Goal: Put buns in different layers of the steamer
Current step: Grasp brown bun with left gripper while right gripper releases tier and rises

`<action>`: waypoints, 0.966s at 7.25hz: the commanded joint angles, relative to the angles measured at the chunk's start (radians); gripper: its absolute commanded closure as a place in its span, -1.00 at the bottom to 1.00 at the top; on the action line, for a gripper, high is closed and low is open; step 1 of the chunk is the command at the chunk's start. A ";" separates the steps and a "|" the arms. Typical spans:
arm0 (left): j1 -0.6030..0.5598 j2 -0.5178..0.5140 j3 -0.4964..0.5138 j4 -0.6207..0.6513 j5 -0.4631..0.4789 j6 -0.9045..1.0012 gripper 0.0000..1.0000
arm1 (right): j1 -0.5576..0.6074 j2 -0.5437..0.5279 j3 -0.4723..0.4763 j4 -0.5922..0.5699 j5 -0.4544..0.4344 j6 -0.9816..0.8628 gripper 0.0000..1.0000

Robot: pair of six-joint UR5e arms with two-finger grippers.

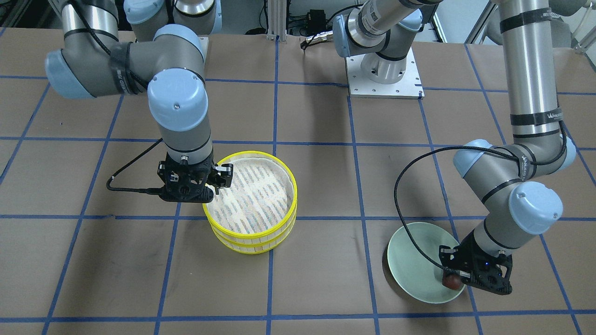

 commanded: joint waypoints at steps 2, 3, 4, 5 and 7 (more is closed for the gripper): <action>-0.070 0.097 0.014 -0.066 -0.004 -0.251 1.00 | -0.017 -0.224 -0.145 0.333 0.052 -0.047 -1.00; -0.122 0.140 0.014 -0.104 -0.011 -0.377 1.00 | -0.016 -0.264 -0.156 0.395 0.054 -0.047 -1.00; -0.191 0.179 0.014 -0.121 -0.038 -0.569 1.00 | -0.023 -0.264 -0.156 0.401 0.054 -0.049 -1.00; -0.263 0.203 0.014 -0.137 -0.041 -0.670 1.00 | -0.049 -0.262 -0.161 0.399 0.051 -0.064 -1.00; -0.389 0.264 0.013 -0.205 -0.098 -0.906 1.00 | -0.141 -0.275 -0.165 0.406 0.041 -0.106 -1.00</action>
